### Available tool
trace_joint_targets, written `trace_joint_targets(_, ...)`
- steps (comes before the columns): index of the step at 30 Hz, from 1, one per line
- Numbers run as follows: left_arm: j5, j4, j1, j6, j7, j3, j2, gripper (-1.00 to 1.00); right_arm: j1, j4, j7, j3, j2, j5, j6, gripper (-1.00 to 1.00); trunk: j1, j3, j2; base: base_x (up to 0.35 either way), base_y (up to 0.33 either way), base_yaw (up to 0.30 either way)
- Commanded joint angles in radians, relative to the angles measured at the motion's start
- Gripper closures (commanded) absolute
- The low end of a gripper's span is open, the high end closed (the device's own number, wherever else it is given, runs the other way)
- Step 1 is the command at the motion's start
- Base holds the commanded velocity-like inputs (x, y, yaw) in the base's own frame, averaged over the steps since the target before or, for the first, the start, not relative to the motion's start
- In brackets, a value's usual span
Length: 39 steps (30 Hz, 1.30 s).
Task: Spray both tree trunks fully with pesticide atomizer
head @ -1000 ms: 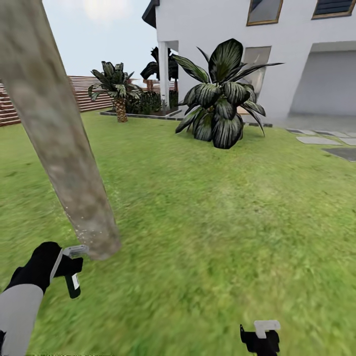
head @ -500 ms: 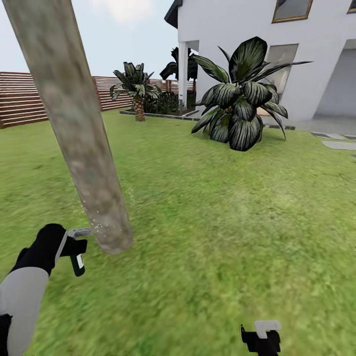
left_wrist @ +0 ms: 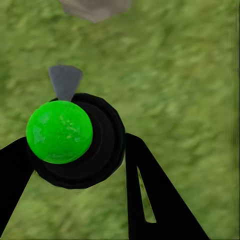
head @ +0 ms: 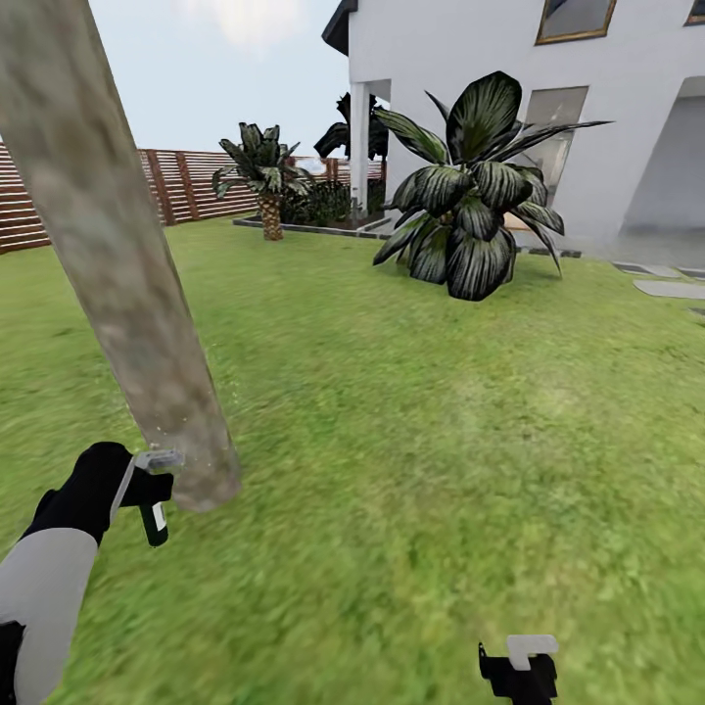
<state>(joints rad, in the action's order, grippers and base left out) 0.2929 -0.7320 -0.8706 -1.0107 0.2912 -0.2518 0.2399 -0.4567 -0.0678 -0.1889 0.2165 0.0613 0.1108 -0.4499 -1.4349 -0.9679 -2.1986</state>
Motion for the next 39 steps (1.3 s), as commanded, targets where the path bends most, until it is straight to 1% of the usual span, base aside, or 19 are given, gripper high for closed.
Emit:
trace_joint_targets(1,0.011,-0.001,-0.001,-0.003,0.01,-0.003,-0.001,1.0,0.0,0.0,-0.001,0.009,0.0,0.01,-0.003,-1.0,0.0,-0.001,0.0,0.237,-0.196,0.0)
trace_joint_targets(13,0.011,0.0,-0.001,-0.003,0.01,-0.003,-0.001,1.0,0.0,0.0,-0.001,0.009,-0.001,0.01,-0.003,-1.0,0.0,-0.001,0.0,0.181,-0.226,0.001)
trace_joint_targets(34,0.011,0.001,-0.008,-0.003,0.01,-0.004,0.0,1.0,0.0,0.0,-0.001,0.009,-0.003,0.01,-0.003,-1.0,0.0,-0.001,0.0,0.162,-0.243,0.265)
trace_joint_targets(37,0.011,0.0,-0.009,-0.003,0.01,-0.004,0.001,1.0,0.0,0.0,-0.001,0.009,-0.003,0.01,-0.003,-1.0,0.0,-0.001,0.0,0.127,-0.251,0.119)
trace_joint_targets(39,0.012,0.0,-0.024,-0.004,0.01,-0.004,0.002,1.0,0.0,0.0,-0.001,0.009,-0.003,0.01,-0.003,-1.0,0.0,-0.001,0.0,0.043,-0.265,0.026)
